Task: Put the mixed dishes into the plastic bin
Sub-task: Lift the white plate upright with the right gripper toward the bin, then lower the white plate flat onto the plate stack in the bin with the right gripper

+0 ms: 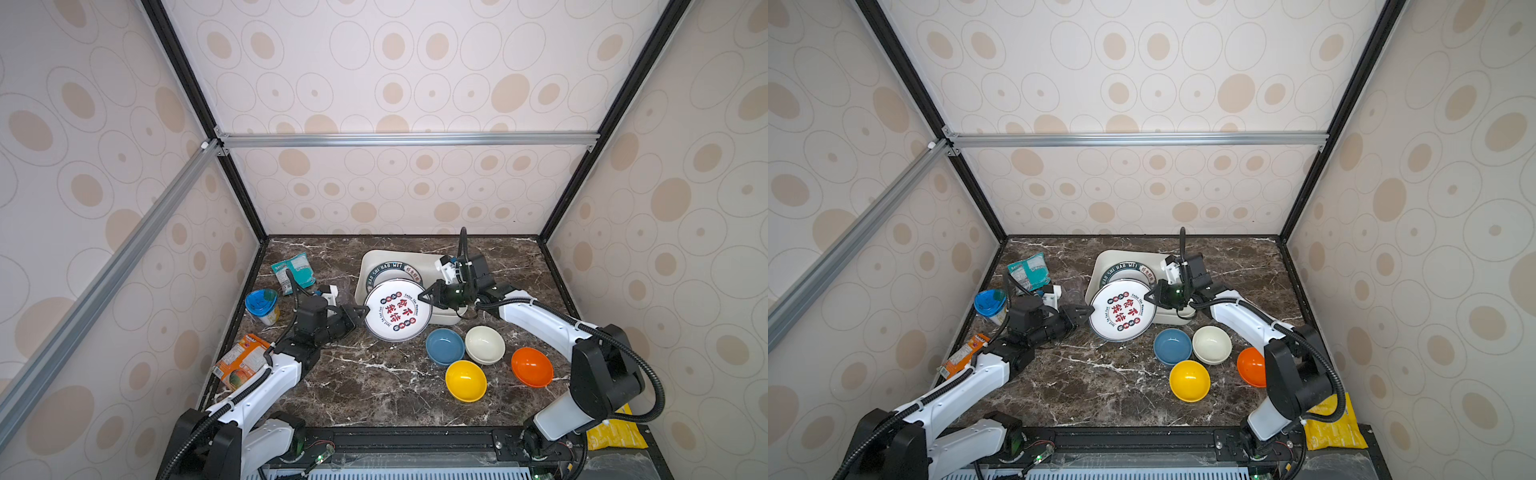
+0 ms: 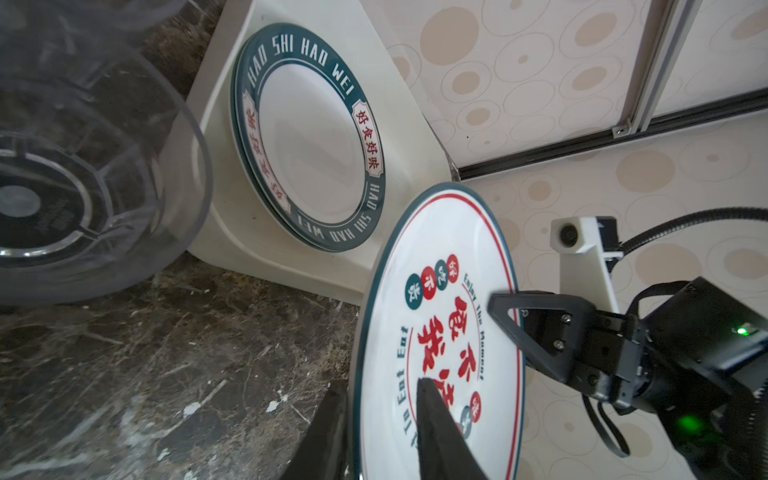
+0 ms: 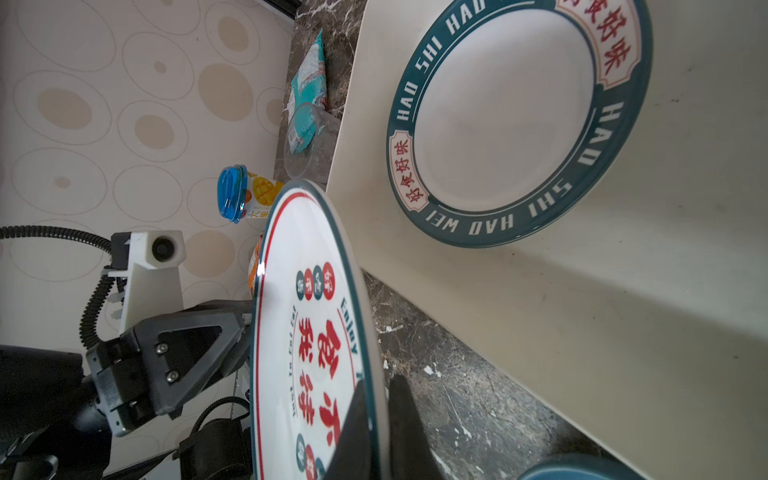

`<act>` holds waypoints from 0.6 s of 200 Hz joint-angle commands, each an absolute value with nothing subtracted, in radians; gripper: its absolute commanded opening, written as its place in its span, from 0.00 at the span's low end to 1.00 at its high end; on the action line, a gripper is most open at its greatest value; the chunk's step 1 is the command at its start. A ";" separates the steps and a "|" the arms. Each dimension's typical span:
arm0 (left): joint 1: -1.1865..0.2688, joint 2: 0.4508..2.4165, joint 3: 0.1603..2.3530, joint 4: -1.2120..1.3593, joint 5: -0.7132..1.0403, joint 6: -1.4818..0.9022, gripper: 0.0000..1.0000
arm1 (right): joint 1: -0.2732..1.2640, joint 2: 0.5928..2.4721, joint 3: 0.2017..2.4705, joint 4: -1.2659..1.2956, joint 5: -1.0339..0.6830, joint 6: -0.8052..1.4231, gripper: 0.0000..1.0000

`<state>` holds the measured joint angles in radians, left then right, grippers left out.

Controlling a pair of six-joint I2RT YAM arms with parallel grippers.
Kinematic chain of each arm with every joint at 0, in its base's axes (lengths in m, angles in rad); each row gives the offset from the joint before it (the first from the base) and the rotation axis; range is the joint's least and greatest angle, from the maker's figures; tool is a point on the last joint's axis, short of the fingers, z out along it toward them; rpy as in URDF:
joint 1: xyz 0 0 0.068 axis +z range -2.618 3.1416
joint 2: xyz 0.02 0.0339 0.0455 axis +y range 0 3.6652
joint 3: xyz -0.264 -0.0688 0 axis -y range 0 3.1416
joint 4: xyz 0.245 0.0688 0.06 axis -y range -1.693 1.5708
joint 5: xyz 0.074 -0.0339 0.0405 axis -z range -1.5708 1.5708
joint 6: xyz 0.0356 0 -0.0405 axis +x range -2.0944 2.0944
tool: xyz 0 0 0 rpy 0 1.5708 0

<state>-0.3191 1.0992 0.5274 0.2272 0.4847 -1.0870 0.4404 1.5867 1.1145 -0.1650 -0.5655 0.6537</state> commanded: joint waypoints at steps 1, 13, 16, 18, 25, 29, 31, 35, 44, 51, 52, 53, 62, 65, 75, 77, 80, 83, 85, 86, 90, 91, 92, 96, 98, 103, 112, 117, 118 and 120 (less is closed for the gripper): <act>-0.294 1.105 0.602 0.299 0.496 -1.059 0.40 | 0.401 1.617 1.143 -0.121 -0.535 0.669 0.00; -0.280 1.115 0.614 0.287 0.495 -1.051 0.42 | 0.390 1.630 1.160 -0.119 -0.524 0.666 0.00; -0.277 1.116 0.618 0.287 0.494 -1.048 0.42 | 0.387 1.632 1.162 -0.116 -0.522 0.667 0.00; -0.274 1.118 0.620 0.287 0.492 -1.047 0.42 | 0.385 1.635 1.165 -0.115 -0.521 0.666 0.00; -0.268 1.120 0.625 0.260 0.487 -1.043 0.43 | 0.378 1.643 1.172 -0.105 -0.517 0.669 0.00; -0.265 1.120 0.625 0.255 0.486 -1.042 0.43 | 0.373 1.649 1.176 -0.100 -0.514 0.672 0.00; -0.263 1.120 0.625 0.254 0.486 -1.042 0.43 | 0.370 1.651 1.178 -0.098 -0.513 0.674 0.00; -0.259 1.118 0.626 0.253 0.484 -1.042 0.43 | 0.367 1.657 1.180 -0.090 -0.511 0.678 0.00; -0.253 1.117 0.626 0.252 0.482 -1.040 0.43 | 0.359 1.670 1.189 -0.072 -0.508 0.684 0.00; -0.249 1.115 0.625 0.249 0.479 -1.041 0.43 | 0.356 1.682 1.198 -0.065 -0.497 0.690 0.00; -0.250 1.115 0.625 0.249 0.479 -1.041 0.43 | 0.355 1.684 1.199 -0.065 -0.496 0.691 0.00; -0.249 1.115 0.626 0.249 0.479 -1.040 0.43 | 0.354 1.686 1.201 -0.064 -0.495 0.692 0.00; -0.247 1.115 0.623 0.249 0.480 -1.042 0.43 | 0.350 1.703 1.214 -0.048 -0.492 0.698 0.00; -0.246 1.115 0.621 0.250 0.481 -1.042 0.43 | 0.350 1.708 1.218 -0.047 -0.489 0.699 0.00; -0.246 1.114 0.616 0.249 0.479 -1.043 0.43 | 0.349 1.727 1.239 -0.042 -0.470 0.704 0.00; -0.245 1.114 0.615 0.250 0.479 -1.044 0.43 | 0.349 1.731 1.244 -0.040 -0.466 0.705 0.00; -0.243 1.113 0.613 0.249 0.479 -1.046 0.43 | 0.348 1.739 1.249 -0.038 -0.461 0.707 0.00; -0.243 1.114 0.610 0.251 0.477 -1.046 0.43 | 0.347 1.746 1.255 -0.036 -0.455 0.709 0.00; -0.244 1.114 0.609 0.251 0.478 -1.047 0.43 | 0.346 1.751 1.258 -0.034 -0.453 0.710 0.00; -0.244 1.114 0.608 0.252 0.477 -1.048 0.43 | 0.346 1.752 1.261 -0.033 -0.452 0.711 0.00; -0.243 1.112 0.604 0.253 0.479 -1.049 0.43 | 0.346 1.763 1.267 -0.030 -0.445 0.715 0.00; -0.244 1.112 0.603 0.253 0.478 -1.050 0.43 | 0.346 1.764 1.270 -0.029 -0.444 0.716 0.00; -0.244 1.112 0.602 0.253 0.478 -1.050 0.43 | 0.346 1.767 1.271 -0.027 -0.443 0.717 0.00; -0.242 1.112 0.599 0.257 0.477 -1.052 0.43 | 0.344 1.778 1.281 -0.024 -0.438 0.720 0.00; -0.242 1.112 0.597 0.257 0.479 -1.053 0.43 | 0.344 1.783 1.286 -0.022 -0.435 0.721 0.00; -0.243 1.111 0.593 0.259 0.479 -1.055 0.43 | 0.344 1.797 1.298 -0.020 -0.431 0.725 0.00; -0.241 1.109 0.585 0.265 0.481 -1.058 0.43 | 0.344 1.824 1.319 -0.015 -0.423 0.731 0.00; -0.240 1.108 0.582 0.266 0.482 -1.061 0.43 | 0.344 1.837 1.332 -0.012 -0.419 0.734 0.00; -0.241 1.109 0.582 0.266 0.481 -1.060 0.43 | 0.344 1.841 1.333 -0.011 -0.419 0.735 0.00; -0.241 1.108 0.580 0.267 0.480 -1.060 0.43 | 0.344 1.846 1.337 -0.008 -0.417 0.737 0.00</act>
<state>-0.2485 1.1164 0.5911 0.2478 0.4843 -1.0615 0.3473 1.7943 1.2716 -0.0769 -0.4412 0.6952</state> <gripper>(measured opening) 0.427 0.086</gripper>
